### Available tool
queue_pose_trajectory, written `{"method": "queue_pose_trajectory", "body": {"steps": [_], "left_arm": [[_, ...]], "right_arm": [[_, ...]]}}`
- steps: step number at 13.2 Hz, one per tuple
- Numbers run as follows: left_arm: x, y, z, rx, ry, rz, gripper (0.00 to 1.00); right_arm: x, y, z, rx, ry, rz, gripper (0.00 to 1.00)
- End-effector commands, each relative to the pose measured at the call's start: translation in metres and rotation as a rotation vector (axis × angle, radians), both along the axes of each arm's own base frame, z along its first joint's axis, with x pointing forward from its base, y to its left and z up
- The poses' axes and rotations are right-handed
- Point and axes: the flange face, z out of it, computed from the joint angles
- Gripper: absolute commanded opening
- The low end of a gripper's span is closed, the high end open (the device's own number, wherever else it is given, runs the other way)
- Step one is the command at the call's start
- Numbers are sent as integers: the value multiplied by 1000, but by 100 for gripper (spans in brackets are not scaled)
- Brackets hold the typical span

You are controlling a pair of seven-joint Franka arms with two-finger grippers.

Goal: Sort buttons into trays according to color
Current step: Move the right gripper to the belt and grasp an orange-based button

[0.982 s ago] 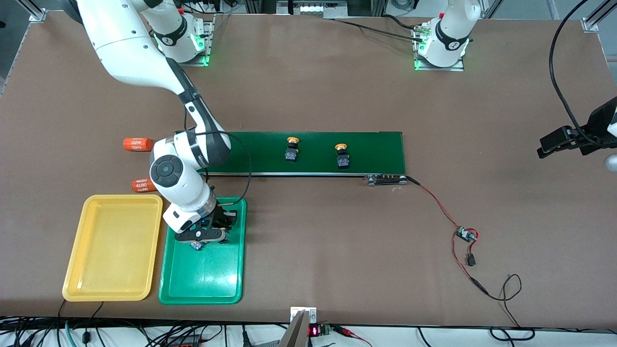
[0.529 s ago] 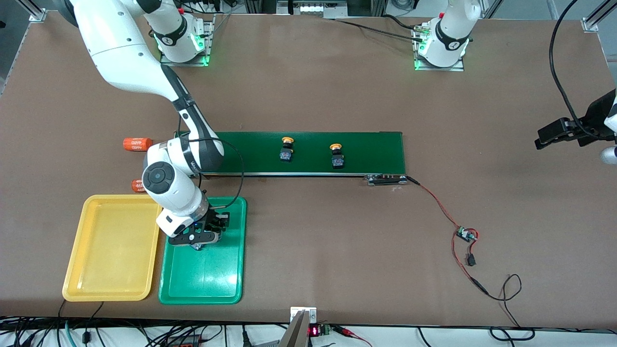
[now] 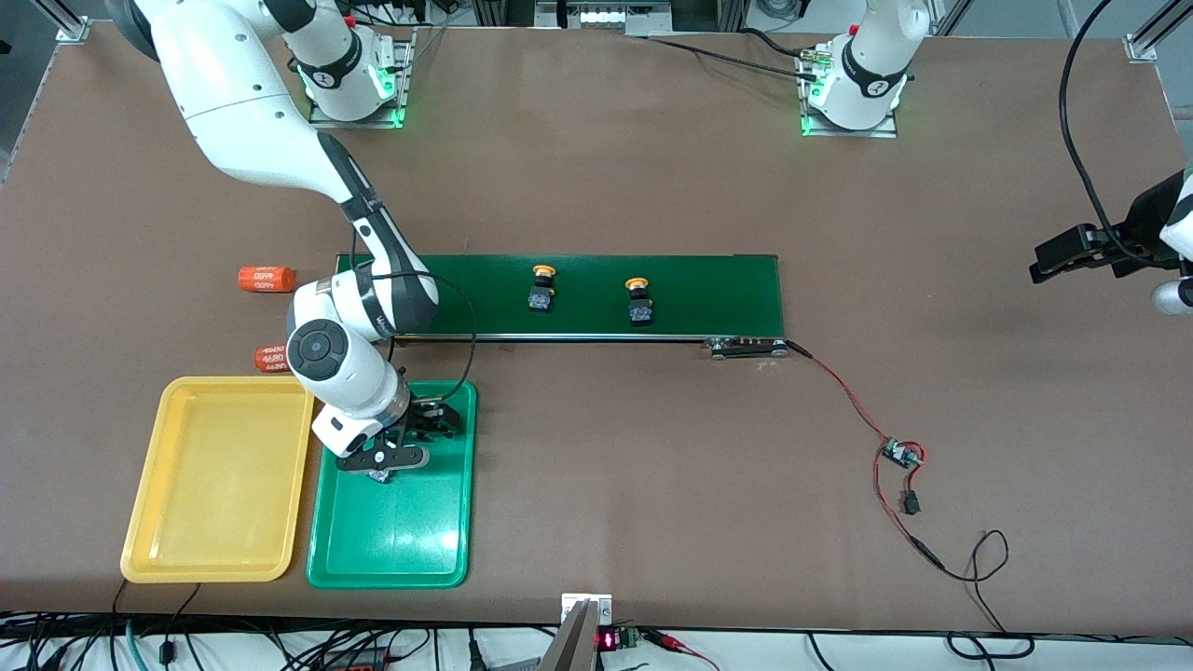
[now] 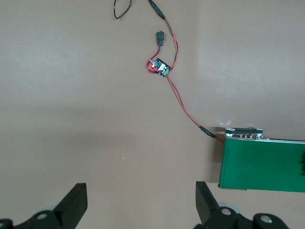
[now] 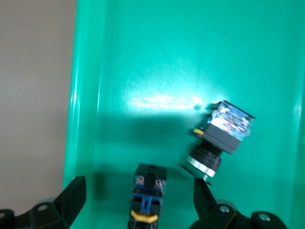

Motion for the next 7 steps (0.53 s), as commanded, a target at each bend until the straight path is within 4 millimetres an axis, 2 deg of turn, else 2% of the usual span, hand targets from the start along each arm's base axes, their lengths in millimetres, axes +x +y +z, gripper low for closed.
{"method": "queue_pose_trajectory", "body": {"steps": [1,2,5,7], "left_arm": [[-10,-1,3,-4,1,-9,100],[-10,-1,3,-4,3,-9,100],[-11,2,4,-4,3,-5,100],[-11,4,3,-3,5,0,100]], "right_arm": [[-30,-13,47,-24,86,-13,100],[-43,-15,58,-29,112,-25,100],[-108,-31,74,-53,150,-43,100],[-148,-32,83,-57,158,-151,100]]}}
